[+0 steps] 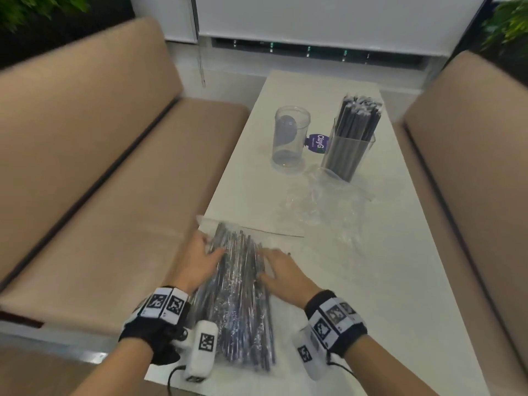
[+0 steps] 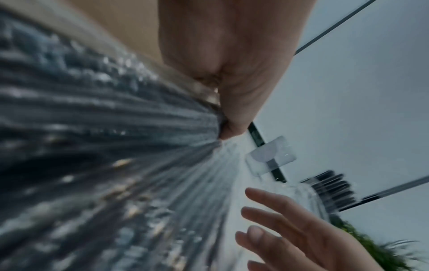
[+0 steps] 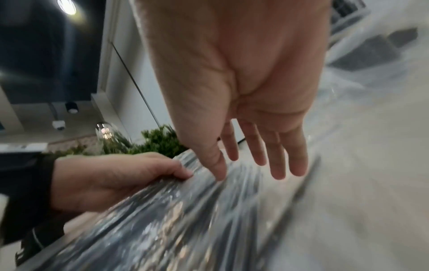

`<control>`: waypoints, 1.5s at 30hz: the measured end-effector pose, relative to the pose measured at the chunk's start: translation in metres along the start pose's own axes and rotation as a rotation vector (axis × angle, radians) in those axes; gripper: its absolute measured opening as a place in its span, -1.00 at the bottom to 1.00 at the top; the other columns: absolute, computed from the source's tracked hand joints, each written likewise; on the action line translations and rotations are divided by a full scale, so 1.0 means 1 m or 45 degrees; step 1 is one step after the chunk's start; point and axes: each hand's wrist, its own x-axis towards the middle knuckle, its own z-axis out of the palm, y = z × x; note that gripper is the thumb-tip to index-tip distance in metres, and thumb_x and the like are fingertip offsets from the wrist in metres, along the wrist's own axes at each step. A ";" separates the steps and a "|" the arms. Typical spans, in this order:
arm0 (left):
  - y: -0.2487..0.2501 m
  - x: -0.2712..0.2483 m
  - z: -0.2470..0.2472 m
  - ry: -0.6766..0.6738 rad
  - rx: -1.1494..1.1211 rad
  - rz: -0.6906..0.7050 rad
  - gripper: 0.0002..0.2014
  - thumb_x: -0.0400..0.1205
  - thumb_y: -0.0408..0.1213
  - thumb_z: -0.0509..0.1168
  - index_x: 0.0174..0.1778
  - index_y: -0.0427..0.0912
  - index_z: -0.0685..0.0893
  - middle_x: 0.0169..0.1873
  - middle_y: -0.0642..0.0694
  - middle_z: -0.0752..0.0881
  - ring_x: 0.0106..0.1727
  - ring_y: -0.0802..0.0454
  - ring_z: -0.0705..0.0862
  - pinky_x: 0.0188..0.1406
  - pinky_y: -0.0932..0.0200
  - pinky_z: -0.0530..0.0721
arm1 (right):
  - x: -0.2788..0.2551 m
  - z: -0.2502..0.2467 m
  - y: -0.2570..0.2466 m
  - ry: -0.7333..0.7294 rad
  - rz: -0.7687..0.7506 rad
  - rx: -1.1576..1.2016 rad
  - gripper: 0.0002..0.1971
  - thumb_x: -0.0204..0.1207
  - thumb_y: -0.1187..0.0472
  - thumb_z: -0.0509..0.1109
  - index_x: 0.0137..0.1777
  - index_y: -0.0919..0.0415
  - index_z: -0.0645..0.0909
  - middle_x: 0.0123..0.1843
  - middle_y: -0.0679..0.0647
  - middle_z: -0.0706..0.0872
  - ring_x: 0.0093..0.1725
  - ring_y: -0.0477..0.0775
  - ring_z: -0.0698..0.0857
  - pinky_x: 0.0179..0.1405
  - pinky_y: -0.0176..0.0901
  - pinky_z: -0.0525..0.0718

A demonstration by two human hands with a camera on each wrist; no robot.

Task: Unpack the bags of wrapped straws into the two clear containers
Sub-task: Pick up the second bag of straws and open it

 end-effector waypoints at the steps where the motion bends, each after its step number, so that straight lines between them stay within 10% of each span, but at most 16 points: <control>1: 0.004 0.002 -0.007 -0.017 -0.057 0.025 -0.79 0.65 -0.28 0.34 -0.15 0.07 0.44 -0.11 -0.03 0.65 -0.19 -0.04 0.68 -0.18 0.02 0.70 | -0.002 -0.014 -0.005 0.088 -0.023 -0.008 -0.50 0.69 0.21 0.23 0.61 0.15 0.31 0.55 0.20 0.46 0.51 0.13 0.46 0.54 -0.06 0.35; 6: 0.045 -0.006 -0.059 0.029 -0.129 0.253 -0.69 0.46 -0.34 0.35 -0.18 0.20 0.45 -0.23 0.04 0.69 -0.17 -0.09 0.69 -0.14 -0.01 0.62 | -0.012 -0.098 -0.048 0.703 -0.215 0.009 -0.54 0.63 0.08 0.34 0.51 0.05 0.42 0.42 0.06 0.56 0.36 0.07 0.55 0.38 0.04 0.51; 11: 0.094 -0.020 -0.088 0.067 -0.002 0.637 -0.64 0.39 -0.55 0.24 -0.33 0.06 0.36 -0.45 0.09 0.55 -0.39 0.10 0.49 -0.37 0.06 0.43 | -0.036 -0.105 -0.091 0.467 -0.341 0.254 -0.55 0.55 -0.08 0.43 0.41 -0.13 0.46 0.15 -0.16 0.59 0.04 -0.27 0.59 -0.01 -0.45 0.51; 14: 0.110 -0.027 -0.087 0.037 -0.081 0.772 -0.61 0.35 -0.57 0.24 -0.30 0.14 0.47 -0.41 0.18 0.63 -0.35 0.25 0.54 -0.30 0.17 0.52 | -0.039 -0.085 -0.101 0.587 -0.449 0.258 -0.78 0.61 0.12 0.40 -0.13 -0.20 0.43 -0.22 -0.21 0.47 -0.21 -0.25 0.48 -0.22 -0.38 0.42; 16: 0.113 -0.031 -0.081 0.192 -0.051 0.811 -0.57 0.46 -0.53 0.32 -0.22 0.21 0.47 -0.22 0.25 0.60 -0.19 0.34 0.57 -0.18 0.39 0.46 | -0.036 -0.082 -0.102 0.671 -0.446 0.376 -0.91 0.60 0.17 0.39 -0.09 0.01 0.53 -0.19 -0.04 0.57 -0.18 -0.08 0.55 -0.18 -0.18 0.55; 19: 0.117 -0.040 -0.073 0.362 -0.204 0.773 -0.81 0.56 -0.11 0.42 -0.04 0.13 0.52 -0.04 0.20 0.58 -0.07 0.27 0.63 -0.09 0.35 0.57 | -0.032 -0.088 -0.105 0.780 -0.435 0.572 -0.67 0.58 0.22 0.40 0.33 0.09 0.58 0.10 0.06 0.74 0.08 0.03 0.70 0.11 0.01 0.69; 22: 0.124 -0.051 -0.066 0.015 -0.514 0.627 -0.58 0.42 0.20 0.45 -0.07 -0.07 0.63 -0.25 0.15 0.80 -0.21 0.22 0.78 -0.02 0.06 0.79 | -0.031 -0.086 -0.112 0.837 -0.459 0.470 -0.52 0.56 0.25 0.39 0.49 0.03 0.49 0.10 0.08 0.73 0.07 -0.02 0.69 0.03 -0.12 0.70; 28: 0.123 -0.049 -0.077 -0.051 -0.444 0.675 -0.76 0.55 0.00 0.38 -0.05 -0.09 0.75 -0.19 0.02 0.83 -0.14 0.05 0.82 -0.14 0.00 0.78 | -0.034 -0.087 -0.117 0.615 -0.447 0.551 -0.28 0.57 0.21 0.39 0.69 -0.06 0.19 0.02 0.09 0.53 -0.09 -0.13 0.61 0.14 -0.12 0.72; 32: 0.125 -0.052 -0.076 0.028 -0.455 0.698 -0.72 0.75 -0.24 0.18 0.03 -0.33 0.75 -0.11 -0.25 0.71 -0.02 0.19 0.71 -0.27 0.36 0.76 | -0.031 -0.093 -0.123 0.614 -0.413 0.694 -0.45 0.57 0.15 0.35 0.56 -0.19 0.41 -0.08 0.19 0.58 -0.11 0.13 0.65 0.08 0.19 0.73; 35: 0.129 -0.056 -0.076 -0.014 -0.619 0.616 -0.74 0.75 -0.33 0.19 -0.14 -0.33 0.73 -0.38 -0.25 0.68 -0.20 -0.02 0.78 -0.22 0.16 0.83 | -0.031 -0.101 -0.128 0.565 -0.323 0.904 -0.70 0.62 0.12 0.34 0.34 -0.06 0.57 -0.23 0.19 0.59 -0.27 0.21 0.63 -0.17 0.20 0.74; 38: 0.132 -0.058 -0.077 -0.015 -0.707 0.514 -0.87 0.66 -0.33 0.35 -0.15 -0.32 0.70 -0.16 -0.55 0.73 -0.12 -0.27 0.83 -0.13 -0.06 0.86 | -0.032 -0.110 -0.131 0.507 -0.239 0.992 -0.76 0.64 0.02 0.33 0.18 0.15 0.53 -0.26 0.08 0.60 -0.29 0.09 0.58 -0.24 0.05 0.61; 45: 0.137 -0.070 -0.078 -0.258 -0.784 0.532 -0.81 0.67 -0.43 0.30 -0.25 -0.44 0.57 -0.35 -0.16 0.85 -0.24 0.03 0.86 -0.34 0.12 0.82 | -0.028 -0.124 -0.128 0.557 -0.302 0.651 -0.70 0.68 0.05 0.26 -0.21 0.25 0.49 -0.36 0.06 0.61 -0.29 0.22 0.66 -0.08 0.37 0.74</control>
